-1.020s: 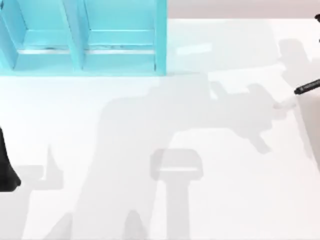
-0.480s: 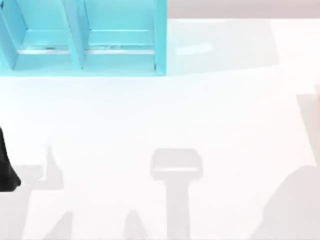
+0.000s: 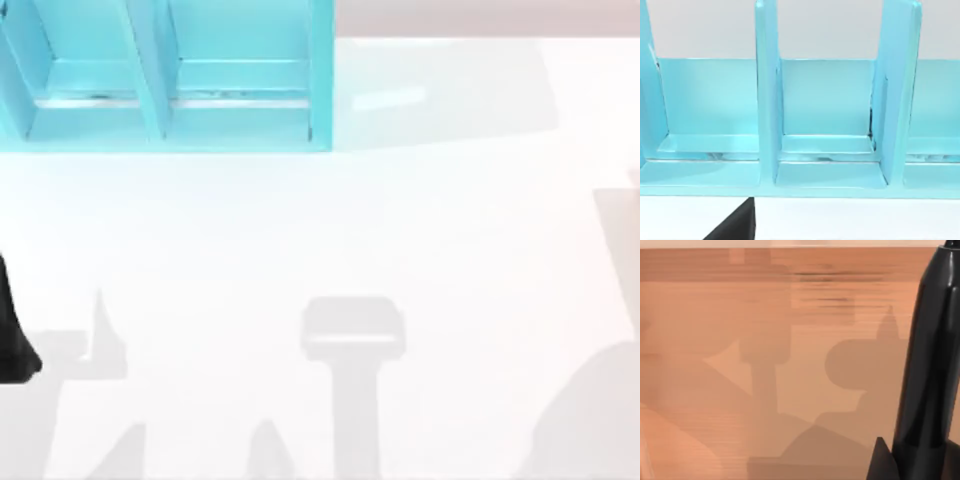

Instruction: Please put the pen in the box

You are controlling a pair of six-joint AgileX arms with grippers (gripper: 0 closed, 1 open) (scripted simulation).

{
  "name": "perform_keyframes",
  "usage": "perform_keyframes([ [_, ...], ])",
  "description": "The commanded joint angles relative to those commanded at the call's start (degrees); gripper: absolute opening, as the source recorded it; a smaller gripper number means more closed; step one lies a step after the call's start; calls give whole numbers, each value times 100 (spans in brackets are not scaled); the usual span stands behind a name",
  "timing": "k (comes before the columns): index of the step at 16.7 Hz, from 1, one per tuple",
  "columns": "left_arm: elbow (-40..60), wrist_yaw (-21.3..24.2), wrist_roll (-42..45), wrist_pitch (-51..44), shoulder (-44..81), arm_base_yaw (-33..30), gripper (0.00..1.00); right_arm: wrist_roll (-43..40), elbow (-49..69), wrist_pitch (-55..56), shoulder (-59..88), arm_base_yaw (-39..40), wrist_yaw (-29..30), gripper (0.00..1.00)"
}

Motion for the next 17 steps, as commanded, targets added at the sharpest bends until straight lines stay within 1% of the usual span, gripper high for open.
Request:
perform_keyframes([
  [3, 0, 0, 0, 0, 0, 0, 100, 259, -284, 260, -33, 227, 40, 0],
  [7, 0, 0, 0, 0, 0, 0, 100, 507, -995, 735, -31, 591, 296, 0],
  [9, 0, 0, 0, 0, 0, 0, 100, 492, -1300, 1009, -83, 578, 273, 0],
  [12, 0, 0, 0, 0, 0, 0, 100, 428, -1500, 1313, -204, 433, 47, 0],
  [16, 0, 0, 0, 0, 0, 0, 100, 424, -1514, 1339, -217, 412, 14, 0],
  [17, 0, 0, 0, 0, 0, 0, 100, 424, -1514, 1339, -217, 412, 14, 8],
])
